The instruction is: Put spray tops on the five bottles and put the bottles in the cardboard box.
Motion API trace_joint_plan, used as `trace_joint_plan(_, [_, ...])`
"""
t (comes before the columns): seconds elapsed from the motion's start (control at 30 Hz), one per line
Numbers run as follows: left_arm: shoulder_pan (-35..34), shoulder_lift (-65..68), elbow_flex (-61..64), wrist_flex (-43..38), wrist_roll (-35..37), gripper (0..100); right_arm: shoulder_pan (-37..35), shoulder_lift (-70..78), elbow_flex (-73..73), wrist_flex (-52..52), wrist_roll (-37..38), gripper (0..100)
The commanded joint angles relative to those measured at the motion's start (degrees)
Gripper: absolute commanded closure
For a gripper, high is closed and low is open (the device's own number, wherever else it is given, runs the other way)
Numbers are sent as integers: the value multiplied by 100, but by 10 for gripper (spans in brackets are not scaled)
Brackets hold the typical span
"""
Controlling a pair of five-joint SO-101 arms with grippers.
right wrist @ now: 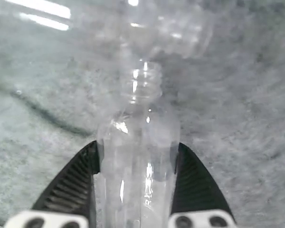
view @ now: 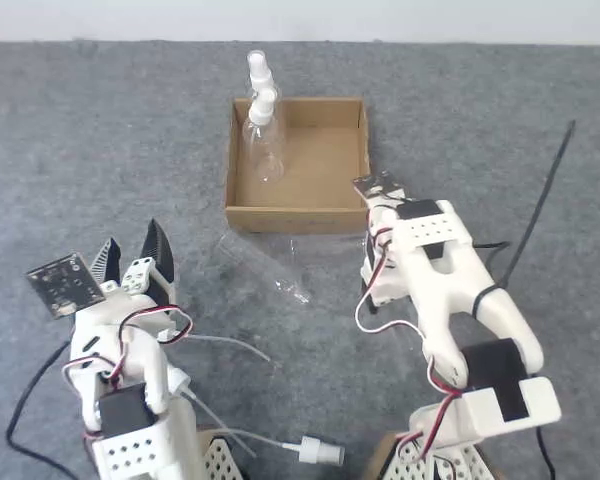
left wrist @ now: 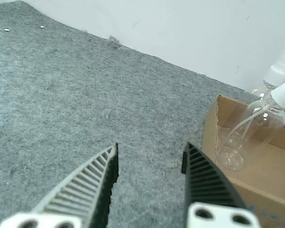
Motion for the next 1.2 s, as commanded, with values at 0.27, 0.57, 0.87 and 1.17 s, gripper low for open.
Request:
trace_joint_plan(0.27, [-44, -97, -48, -193, -44, 790, -154, -470, -756, 892, -26, 991])
trace_joint_plan(0.57, [-44, -97, -48, -193, -44, 790, -163, -470, -1934, 2712, -26, 991])
trace_joint_plan(0.87, [-44, -97, -48, -193, -44, 790, -163, -470, -2154, 3266, -26, 991])
trace_joint_plan(1.17, [-44, -97, -48, -193, -44, 790, -295, -1938, -1811, 3240, -35, 991])
